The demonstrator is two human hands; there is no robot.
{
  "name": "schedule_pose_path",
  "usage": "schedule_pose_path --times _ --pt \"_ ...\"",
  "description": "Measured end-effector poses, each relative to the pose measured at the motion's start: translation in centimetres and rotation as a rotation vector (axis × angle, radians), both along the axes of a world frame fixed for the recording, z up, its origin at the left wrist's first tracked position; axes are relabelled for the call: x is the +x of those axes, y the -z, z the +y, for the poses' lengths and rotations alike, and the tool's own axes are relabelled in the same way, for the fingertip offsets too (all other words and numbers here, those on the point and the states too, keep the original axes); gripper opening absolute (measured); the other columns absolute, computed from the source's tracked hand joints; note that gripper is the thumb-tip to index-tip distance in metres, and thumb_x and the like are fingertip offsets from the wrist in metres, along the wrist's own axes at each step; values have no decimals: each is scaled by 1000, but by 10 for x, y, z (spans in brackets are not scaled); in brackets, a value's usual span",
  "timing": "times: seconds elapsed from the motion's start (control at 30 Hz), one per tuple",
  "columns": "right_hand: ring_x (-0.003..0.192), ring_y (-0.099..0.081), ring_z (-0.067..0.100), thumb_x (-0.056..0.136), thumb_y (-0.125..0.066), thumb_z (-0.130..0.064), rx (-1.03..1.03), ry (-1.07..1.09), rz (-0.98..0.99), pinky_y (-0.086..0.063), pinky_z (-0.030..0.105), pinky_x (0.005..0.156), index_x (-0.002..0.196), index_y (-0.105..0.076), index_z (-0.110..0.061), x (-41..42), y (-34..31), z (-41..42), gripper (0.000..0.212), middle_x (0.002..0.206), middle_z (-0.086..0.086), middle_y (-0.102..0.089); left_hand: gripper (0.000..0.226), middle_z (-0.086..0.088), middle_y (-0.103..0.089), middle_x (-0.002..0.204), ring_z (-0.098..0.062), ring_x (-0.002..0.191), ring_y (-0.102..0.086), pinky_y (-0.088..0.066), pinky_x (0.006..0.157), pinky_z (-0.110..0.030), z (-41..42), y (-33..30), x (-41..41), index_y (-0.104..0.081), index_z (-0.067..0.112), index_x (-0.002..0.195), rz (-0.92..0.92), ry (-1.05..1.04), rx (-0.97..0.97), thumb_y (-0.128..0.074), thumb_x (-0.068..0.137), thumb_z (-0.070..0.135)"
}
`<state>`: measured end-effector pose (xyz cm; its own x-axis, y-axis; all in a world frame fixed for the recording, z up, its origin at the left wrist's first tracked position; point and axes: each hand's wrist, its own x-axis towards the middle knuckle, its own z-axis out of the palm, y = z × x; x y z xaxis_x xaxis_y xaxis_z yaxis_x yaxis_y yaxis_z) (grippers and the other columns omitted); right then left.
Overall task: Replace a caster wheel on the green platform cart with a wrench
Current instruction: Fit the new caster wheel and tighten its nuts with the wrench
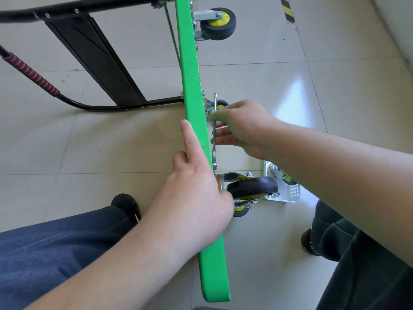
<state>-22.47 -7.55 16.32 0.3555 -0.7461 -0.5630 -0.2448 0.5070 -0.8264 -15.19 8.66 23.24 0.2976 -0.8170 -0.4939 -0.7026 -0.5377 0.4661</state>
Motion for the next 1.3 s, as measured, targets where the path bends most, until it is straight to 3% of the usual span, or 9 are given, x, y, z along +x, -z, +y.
schedule_pose_path --times 0.17,0.37,0.63,0.8,0.9,1.0,1.1,1.17,1.3 --pt "46 -63 16 103 -57 -8 -52 134 -37 -56 26 53 120 -61 6 -9 -12 -8 23 69 7 -63 120 6 -21 159 -20 83 -59 -45 68 -32 1 2 1 47 31 147 -1 12 -9 -59 93 31" --pt "73 -68 29 100 -55 -12 -228 171 131 -66 45 69 94 -65 -8 -37 -10 -22 12 91 15 -64 117 3 -21 159 -17 86 -45 -40 74 -31 0 4 1 46 32 148 -7 25 -21 -58 95 35" --pt "83 -76 35 89 -63 -22 -270 168 486 -64 53 79 83 -72 -13 -119 58 -25 14 82 10 -76 117 3 -18 163 -30 110 -59 -44 82 -36 1 1 0 45 33 148 -15 16 -16 -59 94 32" --pt "65 -57 27 90 -62 -21 -142 292 614 -45 30 59 75 -68 -21 -167 110 -9 17 76 9 -67 116 3 -10 169 -30 131 -53 -39 86 -32 1 3 1 45 34 148 -8 9 -12 -58 95 34" --pt "62 -48 25 86 -55 -15 -79 368 670 -34 29 54 68 -61 -13 -188 135 1 19 70 10 -60 116 7 -5 171 -29 134 -51 -42 89 -34 1 3 1 45 36 148 -12 11 -15 -58 95 34" --pt "68 -57 27 82 -56 -19 -39 443 689 -48 39 59 82 -67 -3 -204 161 7 20 78 20 -66 116 8 -10 169 -28 132 -52 -47 97 -38 1 2 0 45 39 147 -11 7 -29 -59 95 35" --pt "69 -62 29 80 -59 -17 58 518 666 -61 55 83 84 -69 -1 -213 184 10 20 80 19 -70 116 11 -7 169 -28 132 -52 -48 96 -40 0 1 0 46 40 146 -26 12 -28 -58 95 35" --pt "71 -67 30 88 -61 -10 149 563 603 -61 51 90 83 -69 -3 -213 193 13 12 84 18 -73 117 11 -5 170 -28 135 -50 -48 96 -39 0 1 0 46 39 145 -32 11 -17 -58 94 34" --pt "77 -69 25 99 -55 -11 299 652 439 -60 36 76 111 -65 1 -213 215 22 20 88 15 -71 117 12 -9 168 -27 122 -56 -50 90 -41 0 1 -1 46 40 145 -57 17 -11 -59 94 35"
